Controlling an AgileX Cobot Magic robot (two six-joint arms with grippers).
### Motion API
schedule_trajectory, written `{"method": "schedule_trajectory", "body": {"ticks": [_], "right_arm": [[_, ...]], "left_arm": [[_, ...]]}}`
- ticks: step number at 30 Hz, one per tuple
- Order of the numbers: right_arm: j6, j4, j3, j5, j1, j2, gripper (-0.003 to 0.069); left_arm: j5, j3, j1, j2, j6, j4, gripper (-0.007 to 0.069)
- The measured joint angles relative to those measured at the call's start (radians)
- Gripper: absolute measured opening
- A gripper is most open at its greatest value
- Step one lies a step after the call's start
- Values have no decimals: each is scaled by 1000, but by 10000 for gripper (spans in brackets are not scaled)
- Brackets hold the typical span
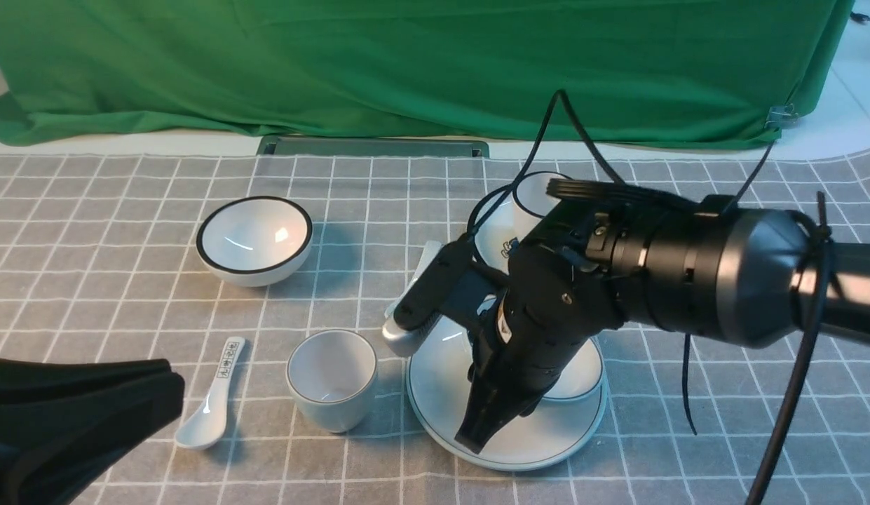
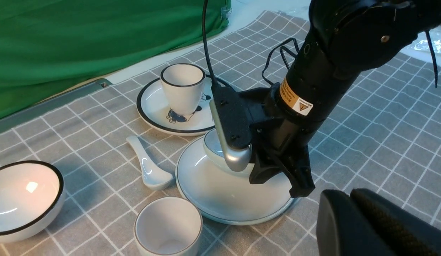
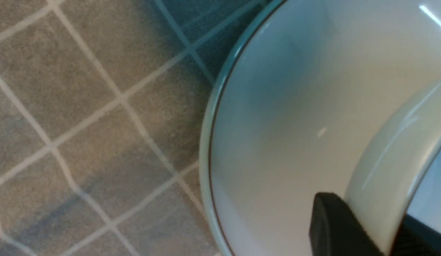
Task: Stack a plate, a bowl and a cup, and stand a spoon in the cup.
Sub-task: Use the right arm to put the blue rice bowl into the blue large plate in the middle
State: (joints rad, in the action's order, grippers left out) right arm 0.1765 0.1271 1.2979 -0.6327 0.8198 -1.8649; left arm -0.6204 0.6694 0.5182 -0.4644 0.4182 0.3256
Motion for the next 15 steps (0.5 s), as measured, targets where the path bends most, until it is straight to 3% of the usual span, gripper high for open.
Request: {"method": "schedule_trajectory", "body": {"ticks": [7, 15], "right_arm": [[-3, 12, 0, 16, 0, -21, 113], [-34, -54, 0, 6, 1, -31, 332]], "left_arm": [[-8, 0, 0, 0, 0, -8, 17], [-9, 0, 0, 0, 0, -8, 17]]}}
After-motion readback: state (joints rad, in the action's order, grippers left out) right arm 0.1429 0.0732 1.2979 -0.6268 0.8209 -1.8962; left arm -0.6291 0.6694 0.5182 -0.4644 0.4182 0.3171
